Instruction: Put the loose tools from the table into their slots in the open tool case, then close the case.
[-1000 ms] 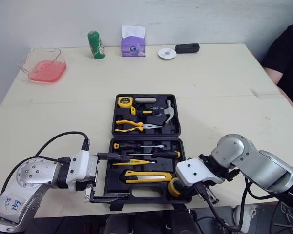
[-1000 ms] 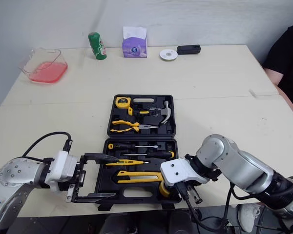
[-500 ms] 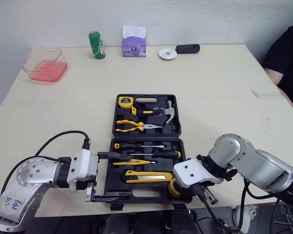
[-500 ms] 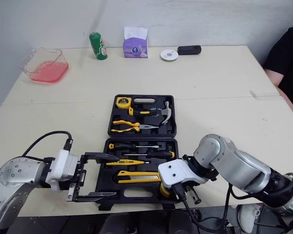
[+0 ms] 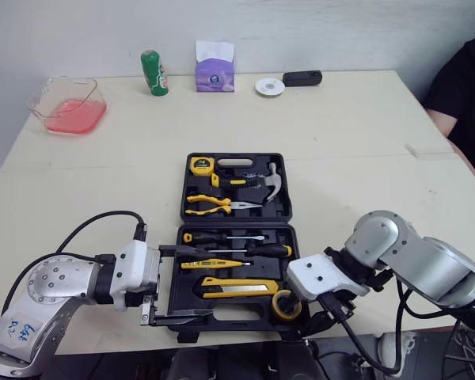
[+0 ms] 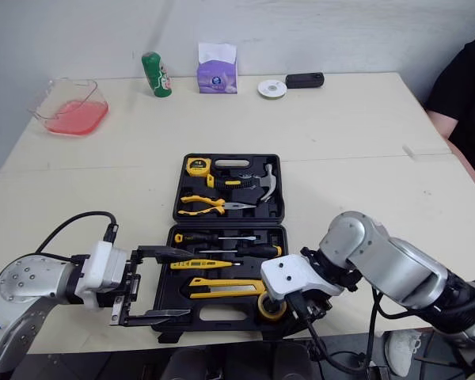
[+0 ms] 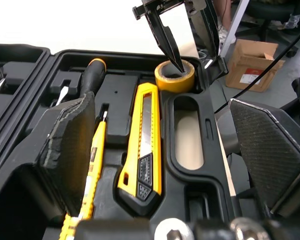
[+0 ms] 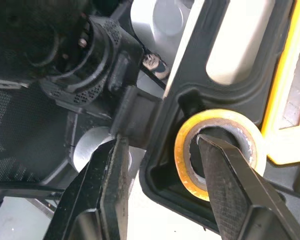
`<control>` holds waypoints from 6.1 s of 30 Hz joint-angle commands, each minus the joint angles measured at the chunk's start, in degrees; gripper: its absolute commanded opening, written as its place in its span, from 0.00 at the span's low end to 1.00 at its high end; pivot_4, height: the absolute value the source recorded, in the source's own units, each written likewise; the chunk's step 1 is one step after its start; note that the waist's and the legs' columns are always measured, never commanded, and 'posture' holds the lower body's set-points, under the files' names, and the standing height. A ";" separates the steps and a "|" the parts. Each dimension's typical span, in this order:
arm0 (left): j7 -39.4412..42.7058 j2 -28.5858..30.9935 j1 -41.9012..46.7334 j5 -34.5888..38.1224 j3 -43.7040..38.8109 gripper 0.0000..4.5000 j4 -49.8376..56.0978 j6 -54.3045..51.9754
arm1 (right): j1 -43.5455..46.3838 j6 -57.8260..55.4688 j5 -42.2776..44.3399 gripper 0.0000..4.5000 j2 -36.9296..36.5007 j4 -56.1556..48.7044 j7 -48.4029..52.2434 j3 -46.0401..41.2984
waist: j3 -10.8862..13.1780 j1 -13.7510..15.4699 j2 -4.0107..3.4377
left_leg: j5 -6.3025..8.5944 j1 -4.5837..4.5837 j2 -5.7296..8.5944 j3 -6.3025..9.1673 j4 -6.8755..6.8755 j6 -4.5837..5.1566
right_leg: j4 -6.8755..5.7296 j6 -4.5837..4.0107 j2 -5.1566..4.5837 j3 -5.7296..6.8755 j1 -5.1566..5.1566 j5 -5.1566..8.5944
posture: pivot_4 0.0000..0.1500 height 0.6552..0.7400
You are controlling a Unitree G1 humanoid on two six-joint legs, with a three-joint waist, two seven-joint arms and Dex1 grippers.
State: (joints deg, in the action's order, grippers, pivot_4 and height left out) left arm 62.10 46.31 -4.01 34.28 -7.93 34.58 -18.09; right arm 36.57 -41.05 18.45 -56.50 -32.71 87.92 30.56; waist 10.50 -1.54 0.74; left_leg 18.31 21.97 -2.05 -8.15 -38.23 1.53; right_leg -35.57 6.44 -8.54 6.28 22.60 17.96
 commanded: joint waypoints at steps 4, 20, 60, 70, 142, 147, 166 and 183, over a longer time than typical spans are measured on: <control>-0.80 -0.58 2.97 0.11 1.04 1.00 0.10 0.34 | -0.57 1.94 5.76 0.51 -2.45 1.61 2.80 -7.65 | 0.00 0.07 0.00 | 0.00 0.01 0.01 0.00 0.01 0.00 | 0.01 0.00 0.01 0.01 0.00 0.00 | 1.00 1.00; 0.24 -0.49 3.23 -0.39 1.06 1.00 -1.81 2.19 | -21.92 12.66 18.03 0.10 5.39 3.41 -3.66 -25.37 | 0.01 0.16 0.02 | -0.04 0.05 0.11 0.03 -0.01 0.08 | -0.02 0.02 0.10 0.07 -0.03 -0.01 | 1.00 1.00; 1.13 1.43 1.70 -1.41 -0.53 1.00 -3.47 3.62 | -29.13 39.83 -8.33 0.01 16.30 31.04 -13.40 -9.06 | -0.43 -0.03 0.55 | 0.25 -1.02 -0.43 0.18 0.14 -0.49 | 0.10 -0.32 0.20 -0.14 -1.01 0.09 | 1.00 1.00; 0.97 2.92 3.36 -0.28 -0.93 1.00 -3.02 0.94 | -27.74 38.50 1.05 0.01 16.48 28.95 -9.26 -11.85 | -0.60 -0.04 0.54 | 0.30 -1.30 -0.98 0.13 0.20 -1.00 | 0.02 -0.84 0.77 -0.31 -1.09 0.20 | 1.00 1.00; -19.43 -14.05 14.36 -18.89 7.42 0.01 -27.78 -1.42 | -5.08 35.11 -11.97 0.00 20.86 48.00 -23.25 -21.64 | -0.22 0.17 0.01 | 0.06 -0.48 -0.74 -0.43 0.11 -0.55 | -0.27 -0.64 0.86 -0.16 -0.02 0.04 | 1.00 1.00; -21.55 -13.45 14.63 -18.97 5.24 0.01 -27.86 -4.12 | -5.13 26.62 -9.46 0.00 19.61 45.85 -19.87 -21.47 | -0.22 0.22 0.01 | 0.05 -0.47 -0.74 -0.41 0.12 -0.54 | -0.29 -0.64 0.85 -0.16 -0.03 0.04 | 1.00 1.00; -30.68 -1.48 31.69 9.57 -15.92 1.00 -20.54 -58.86 | 12.36 -31.01 -2.23 1.00 8.46 36.43 -28.42 -22.88 | -0.15 0.07 -0.05 | 0.06 -0.27 -0.78 -0.27 0.17 -0.59 | -0.37 -0.65 0.56 -0.20 0.10 0.05 | 1.00 1.00; -42.57 -8.23 51.66 1.07 -2.14 1.00 -33.78 -73.95 | 29.81 -45.80 0.10 1.00 20.27 48.91 -40.52 -16.62 | -0.14 -0.05 -0.01 | -0.26 0.83 -0.64 -0.46 0.02 -0.58 | -0.61 -0.52 1.08 -0.23 1.30 -0.03 | 1.00 1.00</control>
State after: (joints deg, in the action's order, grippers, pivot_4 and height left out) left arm 19.51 37.97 46.62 36.17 -9.77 0.71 -92.49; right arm 64.78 -87.30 17.93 -36.10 16.75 47.91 15.33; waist 10.37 -1.59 0.74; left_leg 18.05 22.88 -2.68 -8.59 -38.22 0.94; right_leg -36.19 5.93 -7.46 6.07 23.95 17.92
